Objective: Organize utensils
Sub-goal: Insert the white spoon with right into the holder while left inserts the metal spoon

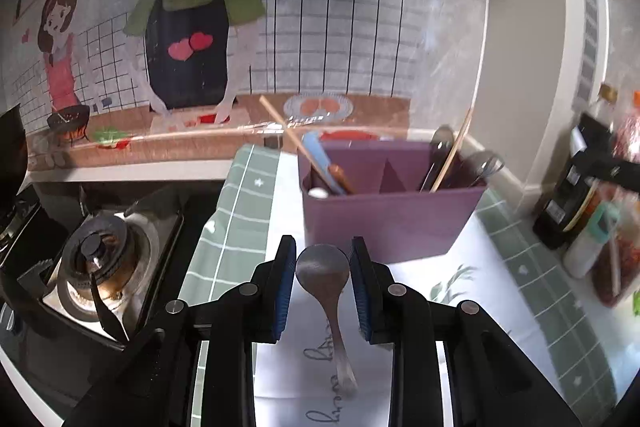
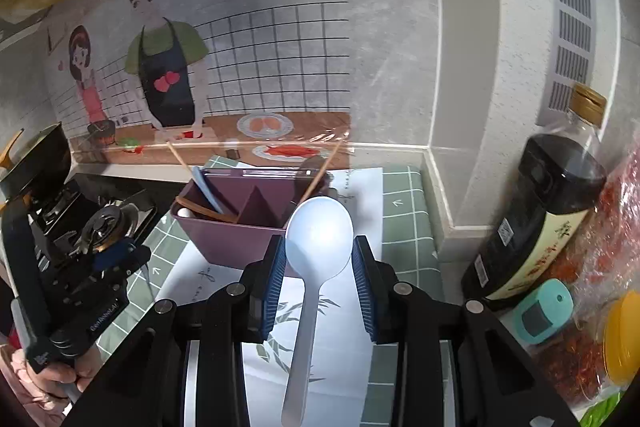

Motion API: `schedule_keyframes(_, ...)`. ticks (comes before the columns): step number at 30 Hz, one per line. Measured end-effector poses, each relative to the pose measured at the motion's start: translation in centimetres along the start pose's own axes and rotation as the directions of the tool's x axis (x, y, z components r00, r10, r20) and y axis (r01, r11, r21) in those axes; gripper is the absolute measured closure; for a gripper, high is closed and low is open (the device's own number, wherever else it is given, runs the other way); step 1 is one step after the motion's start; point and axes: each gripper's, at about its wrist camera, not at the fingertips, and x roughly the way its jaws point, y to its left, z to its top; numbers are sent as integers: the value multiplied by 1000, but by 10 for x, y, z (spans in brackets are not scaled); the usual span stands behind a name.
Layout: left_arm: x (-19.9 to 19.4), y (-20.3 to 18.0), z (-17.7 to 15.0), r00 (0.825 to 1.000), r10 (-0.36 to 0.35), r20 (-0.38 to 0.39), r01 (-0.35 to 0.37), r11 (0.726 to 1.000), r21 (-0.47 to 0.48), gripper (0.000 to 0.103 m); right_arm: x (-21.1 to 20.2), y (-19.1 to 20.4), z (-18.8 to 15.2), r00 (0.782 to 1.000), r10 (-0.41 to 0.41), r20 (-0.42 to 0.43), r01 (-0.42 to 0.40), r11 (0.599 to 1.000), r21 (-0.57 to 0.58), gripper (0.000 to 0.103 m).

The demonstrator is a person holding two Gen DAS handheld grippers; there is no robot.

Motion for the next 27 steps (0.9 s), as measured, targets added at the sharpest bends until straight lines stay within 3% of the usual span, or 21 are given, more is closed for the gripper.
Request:
schedule_keyframes(13, -20, -1, 25, 998, -22, 53, 22, 1000, -5, 75, -3, 12, 6, 1000, 10, 3, -10, 999, -41, 72)
schedule_keyframes(17, -41, -5, 60, 992, -48, 117, 47, 999, 14, 75, -11, 14, 21, 999, 21, 39, -19, 999, -45, 72)
schedule_keyframes(22, -68, 0, 128, 962, -120, 244, 133, 990, -38, 75, -36, 14, 77, 979, 62, 197, -58, 998, -23, 72)
schedule_keyframes(27, -58, 3, 167, 947, -154, 282, 172, 984, -42, 75, -15, 17, 115, 966, 38, 255, -43, 999, 12, 72)
